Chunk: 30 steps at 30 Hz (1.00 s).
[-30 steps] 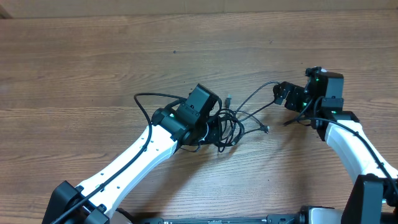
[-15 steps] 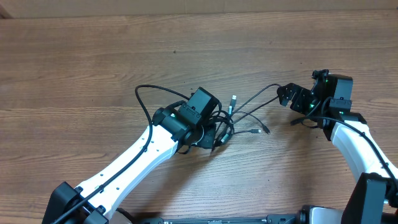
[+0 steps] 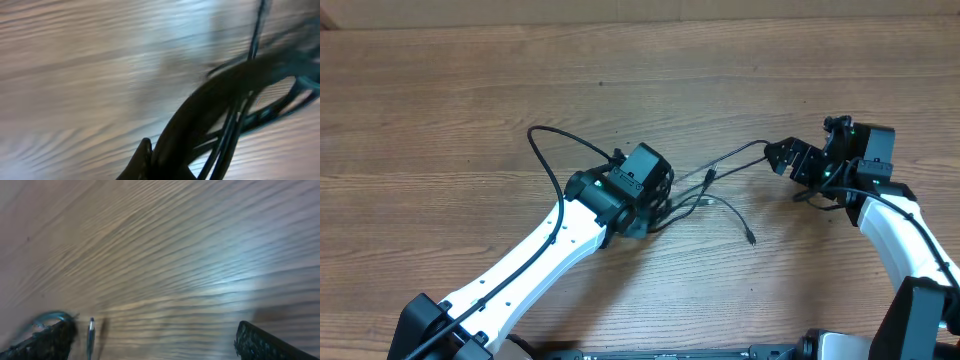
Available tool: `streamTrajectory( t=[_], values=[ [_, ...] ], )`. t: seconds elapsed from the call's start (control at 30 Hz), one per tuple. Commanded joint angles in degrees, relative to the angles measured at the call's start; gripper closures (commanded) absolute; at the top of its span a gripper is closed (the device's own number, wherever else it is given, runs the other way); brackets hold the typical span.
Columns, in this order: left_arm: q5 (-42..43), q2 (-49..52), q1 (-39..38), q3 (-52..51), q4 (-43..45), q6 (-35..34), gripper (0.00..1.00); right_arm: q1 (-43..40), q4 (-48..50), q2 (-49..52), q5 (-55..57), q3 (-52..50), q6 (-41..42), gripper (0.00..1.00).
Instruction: Untangle cables
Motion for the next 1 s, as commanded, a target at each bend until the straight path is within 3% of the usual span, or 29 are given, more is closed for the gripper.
streamTrajectory(
  t=[0.0,0.23,0.5,0.77,0.97],
  values=[
    [-16.61,-0.24,1.62,-2.16,-6.84,-5.27,0.96,-8.33,0.31,0.00,13.25,0.70,4.39,0.00],
    [-17.62,-0.24,1.62,-2.16,-5.88,-7.23,0.96,-9.66,-2.23,0.00,9.25,0.70,5.07,0.00],
    [-16.20,-0.24,1.60,-1.25,-3.98,-6.62,0.96,-9.66,-1.77,0.00,-10.99,0.70,3.72,0.00],
    [-16.11,-0.24,1.60,7.69,1.27,1.36,0.96,-9.38,5.88,-0.04,-47.74,0.70,3.80,0.00],
    [-11.04,-0.24,1.62,14.14,9.53,9.22,0.96,-7.96,7.54,-0.07,-52.00,0.72,7.21,0.00]
  ],
)
